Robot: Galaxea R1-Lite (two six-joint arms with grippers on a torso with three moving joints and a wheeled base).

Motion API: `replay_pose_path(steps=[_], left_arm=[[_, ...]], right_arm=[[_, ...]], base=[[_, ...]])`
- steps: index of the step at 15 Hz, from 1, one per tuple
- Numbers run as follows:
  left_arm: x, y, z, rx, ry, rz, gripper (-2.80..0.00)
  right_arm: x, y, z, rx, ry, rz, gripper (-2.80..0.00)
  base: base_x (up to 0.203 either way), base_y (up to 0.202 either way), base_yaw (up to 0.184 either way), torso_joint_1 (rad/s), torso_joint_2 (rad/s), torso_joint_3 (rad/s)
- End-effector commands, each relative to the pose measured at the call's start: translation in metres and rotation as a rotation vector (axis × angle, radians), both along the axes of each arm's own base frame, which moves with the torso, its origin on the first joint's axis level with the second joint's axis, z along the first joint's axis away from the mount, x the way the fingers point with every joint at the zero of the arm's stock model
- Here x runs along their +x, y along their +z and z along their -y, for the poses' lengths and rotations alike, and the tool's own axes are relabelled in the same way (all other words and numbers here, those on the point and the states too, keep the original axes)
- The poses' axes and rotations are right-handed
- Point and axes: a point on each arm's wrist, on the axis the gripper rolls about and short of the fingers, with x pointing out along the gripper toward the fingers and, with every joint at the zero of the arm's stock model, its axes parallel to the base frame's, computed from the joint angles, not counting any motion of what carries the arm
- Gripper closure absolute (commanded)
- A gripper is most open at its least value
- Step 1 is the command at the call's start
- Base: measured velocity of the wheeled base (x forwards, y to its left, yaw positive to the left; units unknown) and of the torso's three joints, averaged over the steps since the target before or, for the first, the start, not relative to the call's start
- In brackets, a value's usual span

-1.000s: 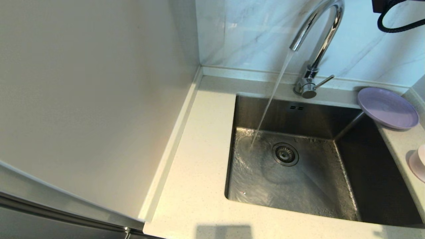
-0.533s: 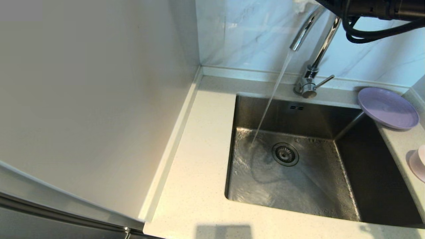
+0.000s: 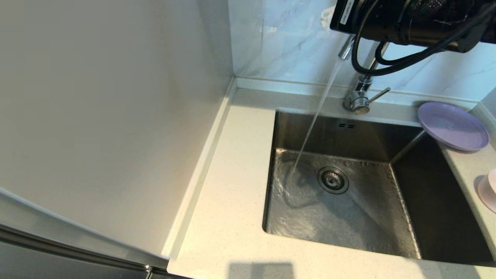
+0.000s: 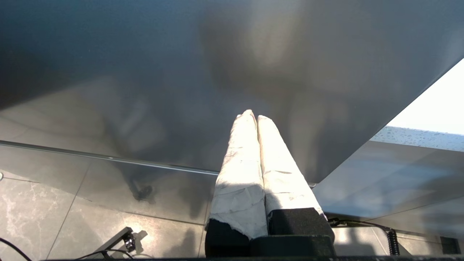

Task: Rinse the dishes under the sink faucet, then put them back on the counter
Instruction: Pick up the bowl

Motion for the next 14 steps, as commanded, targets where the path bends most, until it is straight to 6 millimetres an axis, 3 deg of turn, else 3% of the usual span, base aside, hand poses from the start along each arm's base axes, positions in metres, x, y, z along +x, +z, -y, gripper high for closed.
replay_pose_path(steps=[1,14], left_arm=[[0.000,0.000,0.000,-0.001,0.000,0.000,0.00],[0.000,0.000,0.000,-0.001,0.000,0.000,0.00]], right_arm=[[0.007,-0.006,-0.003,-0.008,-0.017,-0.005,0.00],[0.035,-0.020,0.008,-0.051,-0.241,-0.015,0.00]], base=[[0.000,0.000,0.000,0.000,0.00,0.000],[0.000,0.000,0.000,0.000,0.00,0.000]])
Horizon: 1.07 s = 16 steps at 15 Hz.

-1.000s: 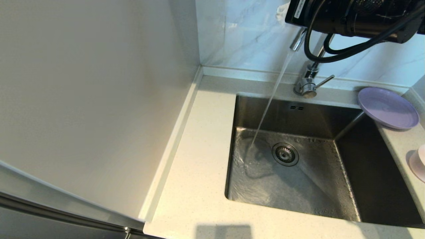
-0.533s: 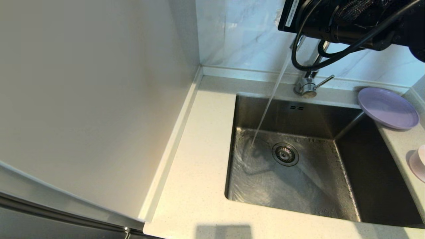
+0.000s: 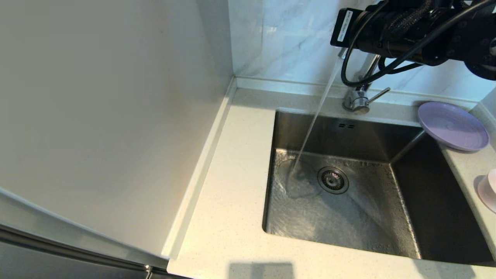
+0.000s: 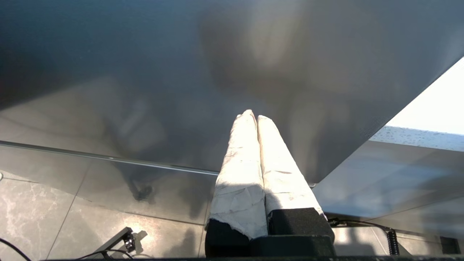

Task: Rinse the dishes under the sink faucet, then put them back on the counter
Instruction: Pick up the bowl

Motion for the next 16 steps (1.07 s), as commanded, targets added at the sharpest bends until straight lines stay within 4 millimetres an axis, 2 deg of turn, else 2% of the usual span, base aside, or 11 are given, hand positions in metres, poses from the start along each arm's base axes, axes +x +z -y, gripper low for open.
replay_pose_path(steps=[1,9,16], left_arm=[[0.000,0.000,0.000,0.000,0.000,0.000,0.00],[0.000,0.000,0.000,0.000,0.000,0.000,0.00],[0.000,0.000,0.000,0.000,0.000,0.000,0.00]], right_arm=[[0.006,-0.004,0.001,-0.004,-0.017,-0.010,0.00],[0.013,-0.011,0.000,-0.008,-0.040,-0.022,0.00],[0.001,0.004,0.014,0.010,-0.077,0.007,0.00]], base=[[0.000,0.000,0.000,0.000,0.00,0.000],[0.000,0.000,0.000,0.000,0.00,0.000],[0.000,0.000,0.000,0.000,0.00,0.000]])
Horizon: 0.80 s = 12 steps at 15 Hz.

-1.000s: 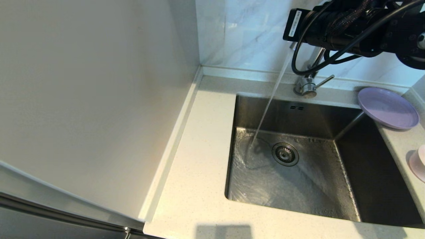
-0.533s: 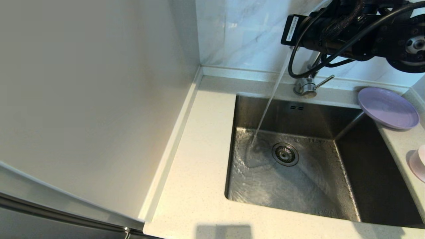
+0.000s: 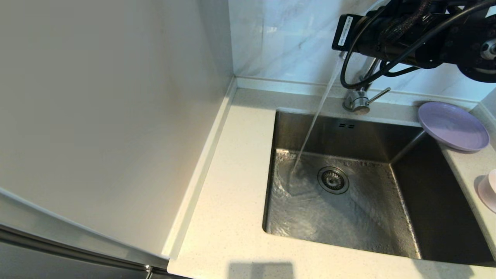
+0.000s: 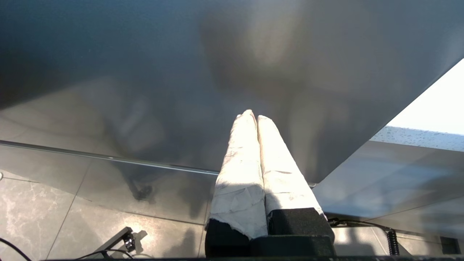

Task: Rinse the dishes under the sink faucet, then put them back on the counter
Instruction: Pick up the bowl

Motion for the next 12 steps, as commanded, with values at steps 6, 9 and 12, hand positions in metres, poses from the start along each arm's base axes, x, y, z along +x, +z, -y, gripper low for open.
replay_pose_path(steps=[6,9,12], left_arm=[[0.000,0.000,0.000,0.000,0.001,0.000,0.00],[0.000,0.000,0.000,0.000,0.001,0.000,0.00],[0.000,0.000,0.000,0.000,-0.001,0.000,0.00]], right_arm=[[-0.005,0.005,0.022,-0.010,-0.063,-0.034,0.00],[-0.007,0.009,0.031,-0.008,-0.086,-0.031,0.00],[-0.009,0.009,0.040,-0.015,-0.108,-0.047,0.00]], base=[[0.000,0.000,0.000,0.000,0.00,0.000],[0.000,0.000,0.000,0.000,0.00,0.000],[0.000,0.000,0.000,0.000,0.00,0.000]])
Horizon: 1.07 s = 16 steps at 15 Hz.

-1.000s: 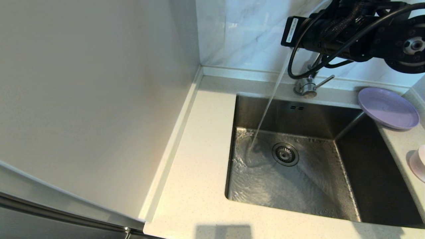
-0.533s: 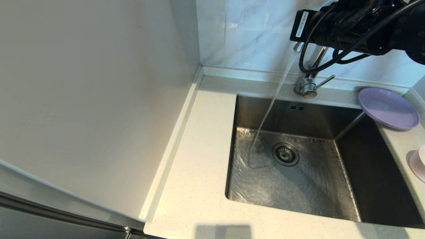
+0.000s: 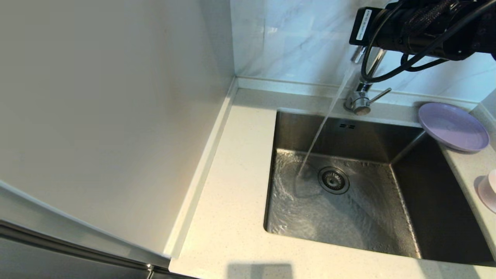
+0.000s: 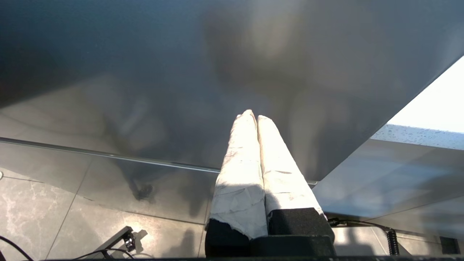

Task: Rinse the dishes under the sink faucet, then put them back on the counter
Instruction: Pick up the bowl

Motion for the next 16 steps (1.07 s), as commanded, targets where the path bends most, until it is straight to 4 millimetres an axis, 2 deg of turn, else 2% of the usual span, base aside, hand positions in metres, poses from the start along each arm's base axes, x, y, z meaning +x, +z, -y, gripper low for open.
replay_pose_path(steps=[1,9,14,16], left_arm=[[0.000,0.000,0.000,-0.001,0.000,0.000,0.00],[0.000,0.000,0.000,-0.001,0.000,0.000,0.00],[0.000,0.000,0.000,-0.001,0.000,0.000,0.00],[0.000,0.000,0.000,-0.001,0.000,0.000,0.00]], right_arm=[[-0.004,0.004,0.008,0.000,-0.025,-0.002,0.00],[-0.003,0.003,0.032,-0.006,-0.092,-0.018,0.00],[-0.008,0.009,0.032,0.003,-0.076,0.000,0.00],[-0.013,0.012,0.025,0.009,-0.036,0.014,0.00]], base=[[0.000,0.000,0.000,0.000,0.00,0.000],[0.000,0.000,0.000,0.000,0.00,0.000],[0.000,0.000,0.000,0.000,0.00,0.000],[0.000,0.000,0.000,0.000,0.00,0.000]])
